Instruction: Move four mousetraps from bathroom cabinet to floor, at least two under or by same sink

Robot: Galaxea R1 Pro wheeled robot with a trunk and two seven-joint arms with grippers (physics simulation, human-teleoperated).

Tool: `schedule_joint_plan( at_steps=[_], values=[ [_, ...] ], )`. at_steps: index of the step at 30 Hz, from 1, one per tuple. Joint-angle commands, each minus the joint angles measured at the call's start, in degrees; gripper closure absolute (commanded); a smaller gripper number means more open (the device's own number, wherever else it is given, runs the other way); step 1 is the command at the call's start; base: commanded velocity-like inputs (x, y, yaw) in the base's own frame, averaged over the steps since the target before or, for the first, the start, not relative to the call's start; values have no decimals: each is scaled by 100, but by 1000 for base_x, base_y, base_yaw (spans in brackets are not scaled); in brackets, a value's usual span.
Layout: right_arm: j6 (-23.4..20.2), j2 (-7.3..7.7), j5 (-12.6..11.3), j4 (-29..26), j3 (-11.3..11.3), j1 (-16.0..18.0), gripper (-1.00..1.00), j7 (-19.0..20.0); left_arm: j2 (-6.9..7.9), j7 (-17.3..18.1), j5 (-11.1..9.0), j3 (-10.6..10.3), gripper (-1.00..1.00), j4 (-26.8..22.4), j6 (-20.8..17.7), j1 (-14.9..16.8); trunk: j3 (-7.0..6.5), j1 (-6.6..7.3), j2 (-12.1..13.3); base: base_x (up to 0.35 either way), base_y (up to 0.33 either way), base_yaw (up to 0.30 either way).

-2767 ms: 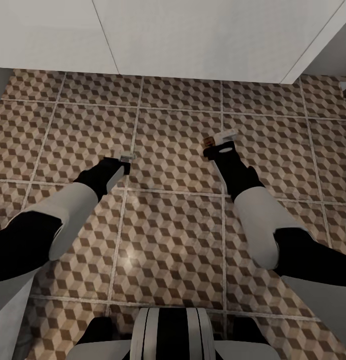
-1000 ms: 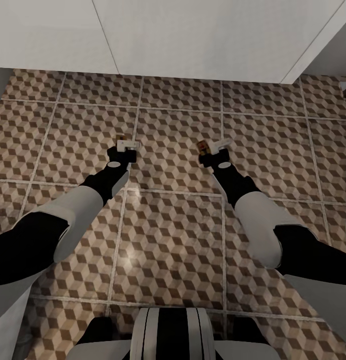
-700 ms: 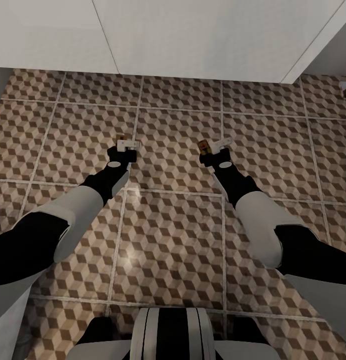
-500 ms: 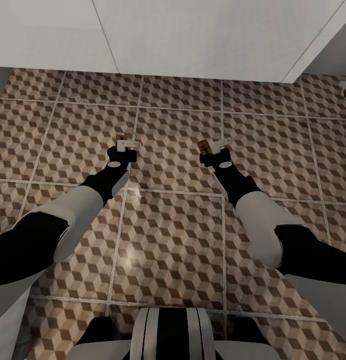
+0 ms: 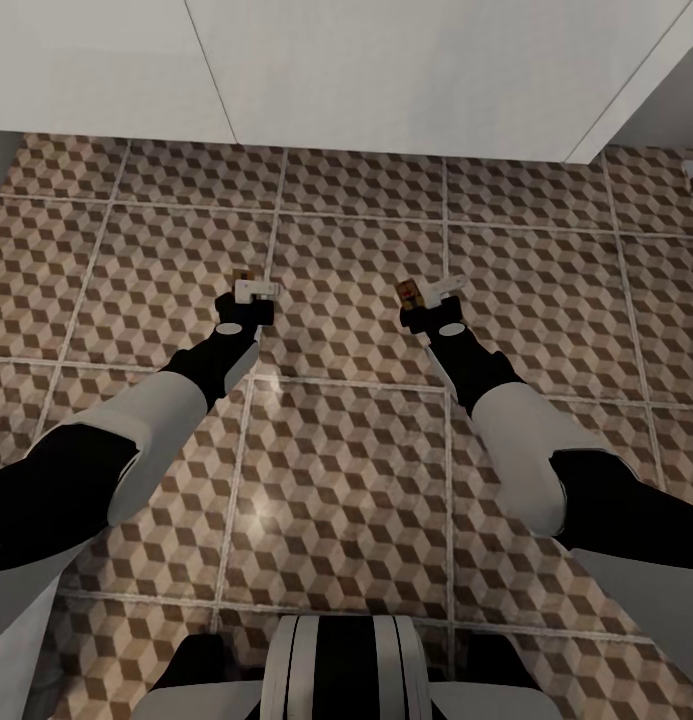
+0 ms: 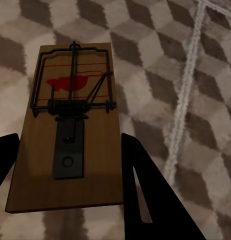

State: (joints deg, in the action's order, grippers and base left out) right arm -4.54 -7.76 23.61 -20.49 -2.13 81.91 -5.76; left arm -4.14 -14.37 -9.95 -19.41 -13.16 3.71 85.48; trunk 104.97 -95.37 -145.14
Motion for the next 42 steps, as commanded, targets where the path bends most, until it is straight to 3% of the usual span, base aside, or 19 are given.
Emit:
schedule_joint_plan(
  at_steps=[1, 42],
  values=[
    [-28, -3, 39, -7, -24, 1, 100, 5, 1, -29, -59, -51, 100, 7, 25, 4, 3, -2, -2, 0, 0, 0],
    [-22, 36, 47, -7, -22, 1, 100, 5, -110, -37, -59, -73, 100, 31, 0, 4, 3, -79, -43, 0, 0, 18]
  ],
)
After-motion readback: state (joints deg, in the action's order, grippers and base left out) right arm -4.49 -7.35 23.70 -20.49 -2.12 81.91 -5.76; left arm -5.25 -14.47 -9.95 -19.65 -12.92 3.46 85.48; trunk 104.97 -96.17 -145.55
